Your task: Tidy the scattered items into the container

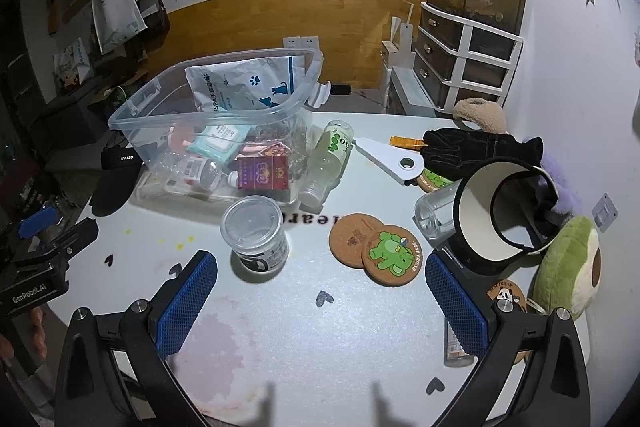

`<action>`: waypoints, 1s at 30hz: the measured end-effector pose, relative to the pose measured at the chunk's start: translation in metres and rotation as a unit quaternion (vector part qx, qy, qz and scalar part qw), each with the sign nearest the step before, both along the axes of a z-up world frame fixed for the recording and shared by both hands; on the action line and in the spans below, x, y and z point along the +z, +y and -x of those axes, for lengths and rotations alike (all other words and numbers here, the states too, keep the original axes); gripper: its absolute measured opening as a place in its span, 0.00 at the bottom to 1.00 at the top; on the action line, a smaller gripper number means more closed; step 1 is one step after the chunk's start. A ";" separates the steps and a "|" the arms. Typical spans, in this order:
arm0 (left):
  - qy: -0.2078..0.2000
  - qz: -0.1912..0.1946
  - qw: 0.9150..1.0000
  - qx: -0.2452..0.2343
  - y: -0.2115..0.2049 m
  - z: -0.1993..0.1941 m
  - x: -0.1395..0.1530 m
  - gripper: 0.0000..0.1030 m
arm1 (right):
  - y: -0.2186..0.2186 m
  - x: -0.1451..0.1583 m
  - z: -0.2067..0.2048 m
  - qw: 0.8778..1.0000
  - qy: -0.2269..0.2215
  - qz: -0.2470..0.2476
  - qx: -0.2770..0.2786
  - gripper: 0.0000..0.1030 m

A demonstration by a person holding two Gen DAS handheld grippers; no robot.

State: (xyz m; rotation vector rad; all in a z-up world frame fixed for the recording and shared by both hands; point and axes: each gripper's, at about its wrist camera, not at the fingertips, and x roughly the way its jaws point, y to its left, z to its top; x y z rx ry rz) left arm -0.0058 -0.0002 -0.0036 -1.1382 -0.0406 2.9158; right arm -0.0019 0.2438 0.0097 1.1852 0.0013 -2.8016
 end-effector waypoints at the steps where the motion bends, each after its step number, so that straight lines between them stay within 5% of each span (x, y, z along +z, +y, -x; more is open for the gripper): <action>1: 0.001 0.000 1.000 0.000 0.001 -0.001 0.000 1.00 | 0.000 -0.001 0.001 1.000 -0.001 0.000 0.000 1.00; 18: -0.008 -0.015 1.000 -0.009 0.003 0.000 -0.006 1.00 | 0.001 -0.010 0.007 1.000 -0.008 0.002 -0.010 1.00; 30: -0.029 -0.014 0.999 -0.038 0.019 0.006 -0.019 1.00 | -0.007 -0.047 0.010 0.999 -0.046 -0.004 0.013 1.00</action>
